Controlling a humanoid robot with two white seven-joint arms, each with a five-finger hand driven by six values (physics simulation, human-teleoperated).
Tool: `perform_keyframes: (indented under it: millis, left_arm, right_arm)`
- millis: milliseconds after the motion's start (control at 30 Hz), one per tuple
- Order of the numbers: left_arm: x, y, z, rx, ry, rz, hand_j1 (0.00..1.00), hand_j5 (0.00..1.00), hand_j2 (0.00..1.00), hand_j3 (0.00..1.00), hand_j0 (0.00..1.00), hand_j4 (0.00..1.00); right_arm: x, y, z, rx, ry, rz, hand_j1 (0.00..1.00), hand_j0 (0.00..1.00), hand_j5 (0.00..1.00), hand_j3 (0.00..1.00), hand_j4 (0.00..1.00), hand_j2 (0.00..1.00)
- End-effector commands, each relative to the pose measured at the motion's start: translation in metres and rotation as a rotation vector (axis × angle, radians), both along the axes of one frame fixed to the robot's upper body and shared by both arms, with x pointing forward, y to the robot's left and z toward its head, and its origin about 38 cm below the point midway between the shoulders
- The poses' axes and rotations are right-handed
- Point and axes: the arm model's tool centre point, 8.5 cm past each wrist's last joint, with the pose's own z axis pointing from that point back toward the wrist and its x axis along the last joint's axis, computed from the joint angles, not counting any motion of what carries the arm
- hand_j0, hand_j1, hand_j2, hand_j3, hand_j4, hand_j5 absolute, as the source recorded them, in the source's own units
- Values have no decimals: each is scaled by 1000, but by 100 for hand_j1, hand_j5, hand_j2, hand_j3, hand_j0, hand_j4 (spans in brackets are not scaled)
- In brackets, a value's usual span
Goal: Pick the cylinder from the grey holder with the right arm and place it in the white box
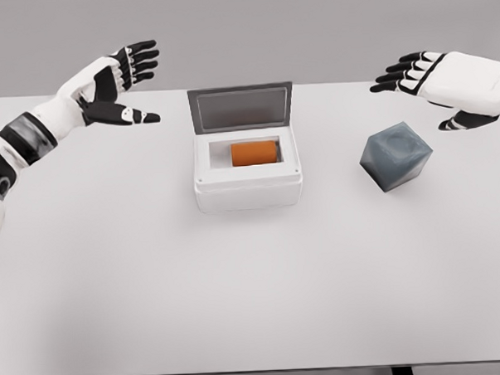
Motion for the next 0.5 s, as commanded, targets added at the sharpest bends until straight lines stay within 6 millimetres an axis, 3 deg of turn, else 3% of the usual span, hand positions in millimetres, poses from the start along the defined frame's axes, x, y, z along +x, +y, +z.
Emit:
perform_keyframes:
  millis: [0,133,333,367,400,467]
  left_arm:
    - [4,-7,-14,31,15,10,100,100,100,100,100,100]
    - [18,-14,-18,60,13,26,100,100,100,100,100,100]
    - [22,-31,-21,114,17,-10,100,100,100,100,100,100]
    - [22,-35,-23,116,22,-17,100,100,100,100,100,100]
    - [22,-35,-28,119,33,-17,100,100,100,100,100,100]
    - [21,-38,-33,129,43,-26,100,100,100,100,100,100]
  right_arm:
    - [-2,3,4,3,-10,9,100,100,100,100,100,100]
    - [-10,-1,16,32,-4,30,100,100,100,100,100,100]
    - [-16,-3,35,22,-55,33,100,100,100,100,100,100]
    - [-14,-6,33,37,-52,24,100,100,100,100,100,100]
    - [-8,-11,6,14,27,-2,100,100,100,100,100,100]
    - [-16,6,8,-4,16,51,100,100,100,100,100,100]
